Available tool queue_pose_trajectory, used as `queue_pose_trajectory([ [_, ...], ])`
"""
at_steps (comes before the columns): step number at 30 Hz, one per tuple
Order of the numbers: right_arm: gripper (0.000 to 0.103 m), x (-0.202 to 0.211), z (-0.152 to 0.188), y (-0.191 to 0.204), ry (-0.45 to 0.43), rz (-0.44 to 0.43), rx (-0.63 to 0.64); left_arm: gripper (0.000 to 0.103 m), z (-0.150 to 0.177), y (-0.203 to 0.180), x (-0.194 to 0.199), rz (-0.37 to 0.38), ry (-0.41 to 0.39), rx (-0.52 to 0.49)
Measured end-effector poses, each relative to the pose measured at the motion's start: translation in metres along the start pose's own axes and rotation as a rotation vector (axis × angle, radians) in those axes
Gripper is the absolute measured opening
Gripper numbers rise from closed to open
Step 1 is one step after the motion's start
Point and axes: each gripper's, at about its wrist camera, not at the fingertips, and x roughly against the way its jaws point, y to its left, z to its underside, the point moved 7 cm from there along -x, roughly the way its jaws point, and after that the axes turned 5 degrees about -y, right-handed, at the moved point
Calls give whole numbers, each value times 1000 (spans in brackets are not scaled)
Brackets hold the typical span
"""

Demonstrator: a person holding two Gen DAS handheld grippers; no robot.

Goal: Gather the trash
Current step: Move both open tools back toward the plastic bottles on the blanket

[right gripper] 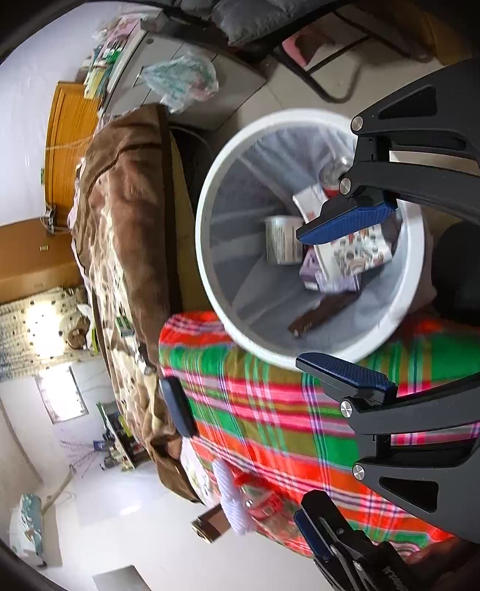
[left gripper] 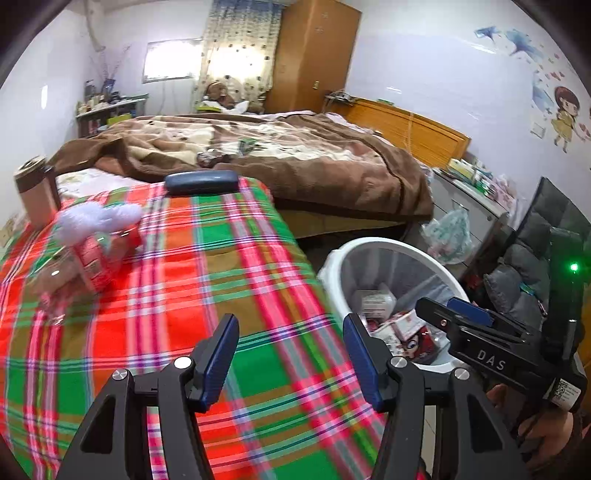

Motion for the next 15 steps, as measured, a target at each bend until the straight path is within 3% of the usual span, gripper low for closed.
queue_pose_trajectory([
  [15, 63, -12, 3, 72, 13, -89, 93, 58, 2, 111, 39, -162, -47, 101],
])
